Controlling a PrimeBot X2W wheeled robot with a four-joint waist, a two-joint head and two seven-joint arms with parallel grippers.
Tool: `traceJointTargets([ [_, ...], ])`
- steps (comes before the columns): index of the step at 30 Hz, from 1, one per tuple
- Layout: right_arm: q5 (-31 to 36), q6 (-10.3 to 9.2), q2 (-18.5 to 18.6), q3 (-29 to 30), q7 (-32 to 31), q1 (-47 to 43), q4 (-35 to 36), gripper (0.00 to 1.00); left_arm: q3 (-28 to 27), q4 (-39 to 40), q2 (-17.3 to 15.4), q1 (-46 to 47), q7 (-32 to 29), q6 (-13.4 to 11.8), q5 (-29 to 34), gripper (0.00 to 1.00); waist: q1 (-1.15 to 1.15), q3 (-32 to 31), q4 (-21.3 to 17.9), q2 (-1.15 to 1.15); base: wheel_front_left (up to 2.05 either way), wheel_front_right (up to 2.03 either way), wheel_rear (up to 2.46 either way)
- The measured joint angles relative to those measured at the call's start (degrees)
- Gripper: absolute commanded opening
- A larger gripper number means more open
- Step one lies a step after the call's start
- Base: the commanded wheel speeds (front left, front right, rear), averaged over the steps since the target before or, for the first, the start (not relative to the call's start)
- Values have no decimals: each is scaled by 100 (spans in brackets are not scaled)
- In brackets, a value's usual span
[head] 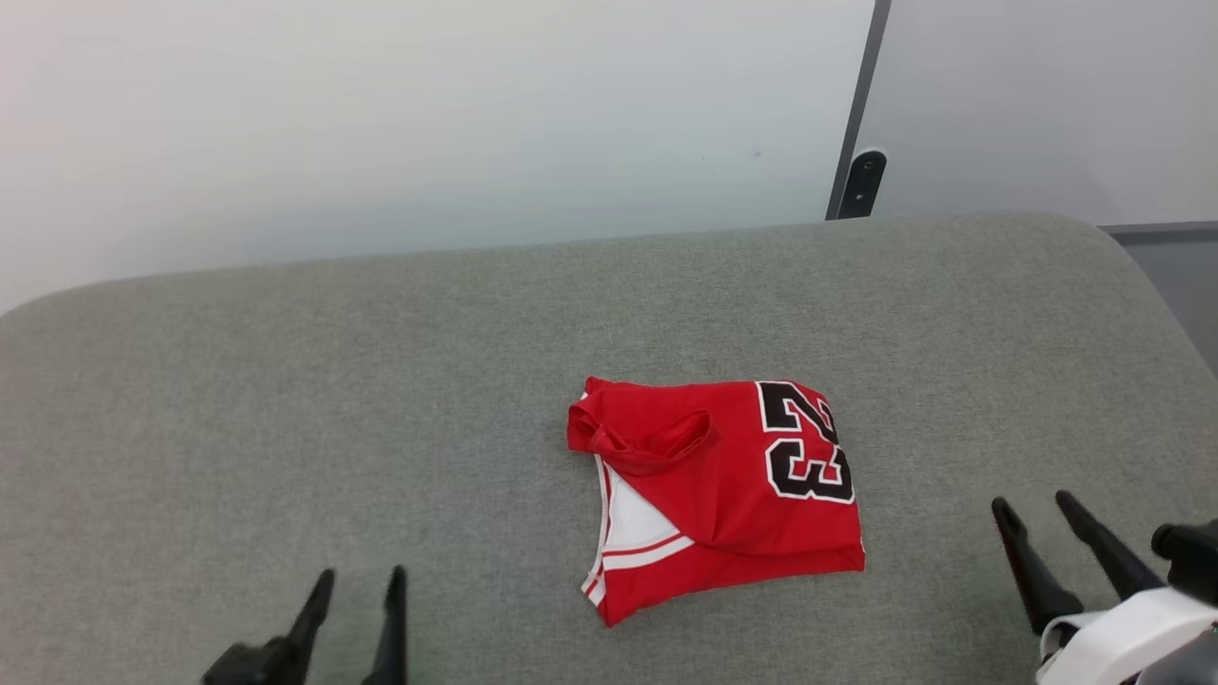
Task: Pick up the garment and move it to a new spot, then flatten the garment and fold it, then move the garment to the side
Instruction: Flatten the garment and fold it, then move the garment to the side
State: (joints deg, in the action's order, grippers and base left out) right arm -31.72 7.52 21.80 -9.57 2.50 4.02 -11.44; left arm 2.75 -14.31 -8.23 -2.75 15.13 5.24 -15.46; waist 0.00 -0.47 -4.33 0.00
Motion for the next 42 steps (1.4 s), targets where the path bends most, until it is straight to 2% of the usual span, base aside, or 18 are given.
traceJointTargets([
  [6,164,0,-208,253,-101,-389,427,100,-241,678,70,-673,0,-247,3,100,0,7,11,0,0,0,0],
  [11,267,0,-349,482,-203,-684,772,100,-255,1059,91,-1118,0,-353,51,100,0,75,71,0,0,0,0],
  [22,397,0,-537,580,-454,-749,1011,100,-152,1317,86,-1107,-132,-424,83,100,0,184,134,0,0,0,0],
  [33,383,0,-569,597,-557,-722,1004,100,-64,1355,89,-1029,-176,-472,74,100,0,229,191,0,0,0,0],
  [36,472,0,-435,397,-712,-491,1012,100,-45,1365,119,-992,-175,-479,38,100,0,269,218,0,0,0,0],
  [42,463,0,-113,-238,-1424,742,948,100,85,1271,171,-705,-163,-476,41,100,0,428,262,0,0,0,0],
])
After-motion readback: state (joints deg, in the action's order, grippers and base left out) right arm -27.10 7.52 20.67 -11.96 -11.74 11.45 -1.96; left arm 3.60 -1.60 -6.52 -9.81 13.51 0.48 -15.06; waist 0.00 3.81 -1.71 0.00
